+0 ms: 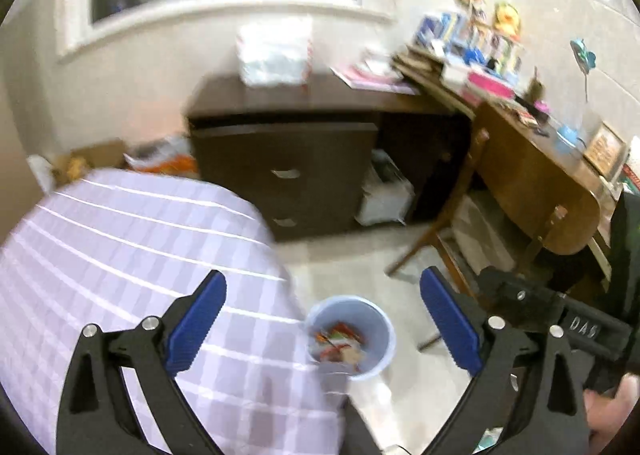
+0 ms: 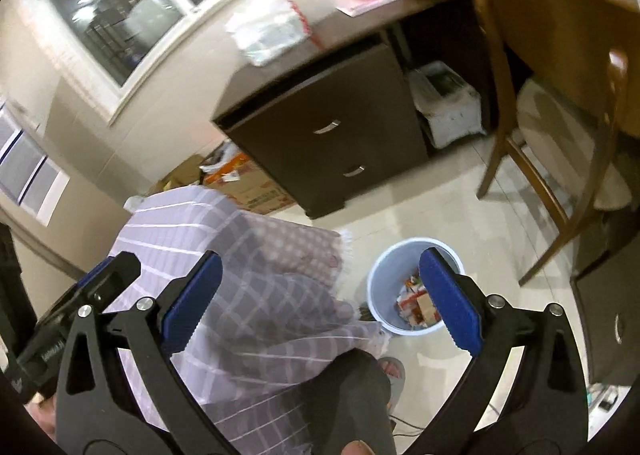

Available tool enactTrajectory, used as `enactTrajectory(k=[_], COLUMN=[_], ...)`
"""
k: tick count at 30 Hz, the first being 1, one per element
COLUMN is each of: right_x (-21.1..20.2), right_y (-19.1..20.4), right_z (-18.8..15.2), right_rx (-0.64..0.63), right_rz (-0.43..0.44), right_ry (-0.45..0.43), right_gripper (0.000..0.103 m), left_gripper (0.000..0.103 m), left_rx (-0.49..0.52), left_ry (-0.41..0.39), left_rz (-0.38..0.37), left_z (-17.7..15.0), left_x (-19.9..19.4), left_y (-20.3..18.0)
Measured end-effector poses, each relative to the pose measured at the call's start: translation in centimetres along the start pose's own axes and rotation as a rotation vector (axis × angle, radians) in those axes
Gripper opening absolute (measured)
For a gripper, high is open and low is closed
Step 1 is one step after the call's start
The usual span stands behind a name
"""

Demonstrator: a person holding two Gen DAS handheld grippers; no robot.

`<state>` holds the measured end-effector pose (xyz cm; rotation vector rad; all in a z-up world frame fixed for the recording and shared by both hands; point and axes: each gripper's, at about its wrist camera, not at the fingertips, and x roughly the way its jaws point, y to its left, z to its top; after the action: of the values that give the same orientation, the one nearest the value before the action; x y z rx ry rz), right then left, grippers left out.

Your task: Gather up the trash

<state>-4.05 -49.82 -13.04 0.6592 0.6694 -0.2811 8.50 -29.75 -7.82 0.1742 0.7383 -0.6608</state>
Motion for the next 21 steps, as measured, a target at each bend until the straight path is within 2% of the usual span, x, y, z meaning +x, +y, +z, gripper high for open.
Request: enactTrajectory(k=[4, 8, 10, 15, 21], right_x=[-2.5, -4.4, -5.5, -7.4, -9.1], right_y=[5.5, 10.1, 12.5, 16.9, 21.3], right_z=[-0.6, -1.4, -2.1, -3.2, -4.4], right_rx=[-0.11, -0.195, -0.242, -0.334, -0.425], right_rz=[0.017, 0.026, 0.027, 0.022, -0.012], right_ry=[-0.037, -0.07, -0.089, -0.131, -0.187], right_gripper=[0.097, 0.097, 0.097, 0.097, 0.097], left_gripper=[0.098, 0.098, 0.098, 0.098, 0.098], left_rx=[0.003, -0.015, -0.032, -0.096, -0.116], left_ry=[-0.138, -0.209, -0.225, -0.199, -0.237], left_rz=[0.157, 0.248, 0.286, 0.335, 0.38], left_z=[-0.9, -1.5, -1.9, -2.5, -3.5], left_x=[-6.3, -10.6, -12.6, -15.6, -18.9], left_y=[2.6, 5.1, 6.6, 9.6, 11.9])
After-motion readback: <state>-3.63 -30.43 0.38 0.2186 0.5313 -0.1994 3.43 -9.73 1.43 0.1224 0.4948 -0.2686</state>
